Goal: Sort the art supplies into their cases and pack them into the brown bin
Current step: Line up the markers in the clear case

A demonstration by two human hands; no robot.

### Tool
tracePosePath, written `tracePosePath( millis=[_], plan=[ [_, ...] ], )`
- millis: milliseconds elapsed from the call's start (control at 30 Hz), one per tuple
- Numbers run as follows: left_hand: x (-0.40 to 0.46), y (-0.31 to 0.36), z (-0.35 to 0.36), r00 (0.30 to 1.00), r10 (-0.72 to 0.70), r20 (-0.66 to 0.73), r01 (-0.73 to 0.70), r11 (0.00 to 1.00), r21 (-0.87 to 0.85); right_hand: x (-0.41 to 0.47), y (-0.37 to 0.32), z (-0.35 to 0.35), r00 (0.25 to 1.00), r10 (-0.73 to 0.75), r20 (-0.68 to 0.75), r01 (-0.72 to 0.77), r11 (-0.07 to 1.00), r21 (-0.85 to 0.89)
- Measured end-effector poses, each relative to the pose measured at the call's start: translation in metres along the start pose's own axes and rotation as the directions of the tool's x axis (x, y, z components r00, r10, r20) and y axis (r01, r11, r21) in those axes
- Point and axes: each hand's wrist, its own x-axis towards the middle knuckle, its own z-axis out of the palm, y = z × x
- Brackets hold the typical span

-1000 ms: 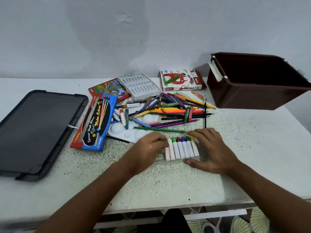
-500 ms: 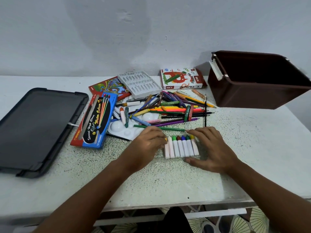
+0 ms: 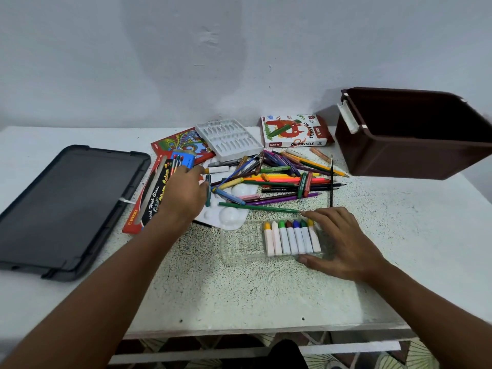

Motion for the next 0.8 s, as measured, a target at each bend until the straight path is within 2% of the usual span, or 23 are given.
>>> tracePosePath(
  millis=[167, 400, 567, 667, 733, 800],
  plan=[
    [0.014, 0.007, 0.008, 0.991, -0.074, 0.113, 0.058, 0.988, 0.147, 0.000, 0.001, 0.000, 1.000, 0.003, -0.003, -0.003, 1.000, 0.001],
    [0.021, 0.006, 0.011, 0.979, -0.131, 0.155, 0.104, 0.980, 0.171, 0.000, 0.000, -0.001, 1.000, 0.006, -0.003, -0.006, 1.000, -0.005],
    [0.019, 0.006, 0.006, 0.982, -0.122, 0.147, 0.119, 0.992, 0.030, 0.000, 0.000, -0.001, 1.000, 0.004, -0.008, -0.004, 1.000, 0.007],
    [0.014, 0.010, 0.000, 0.994, -0.074, 0.074, 0.080, 0.994, -0.079, 0.000, 0.000, 0.000, 1.000, 0.000, -0.008, 0.000, 1.000, 0.004],
    [0.007, 0.018, -0.008, 0.999, -0.033, 0.022, 0.036, 0.984, -0.176, 0.001, 0.000, 0.000, 1.000, -0.001, -0.008, 0.001, 1.000, 0.003],
    [-0.007, 0.033, -0.017, 0.999, 0.011, 0.036, 0.002, 0.944, -0.331, 0.001, 0.000, 0.000, 1.000, 0.002, -0.002, -0.002, 1.000, 0.003]
  ],
)
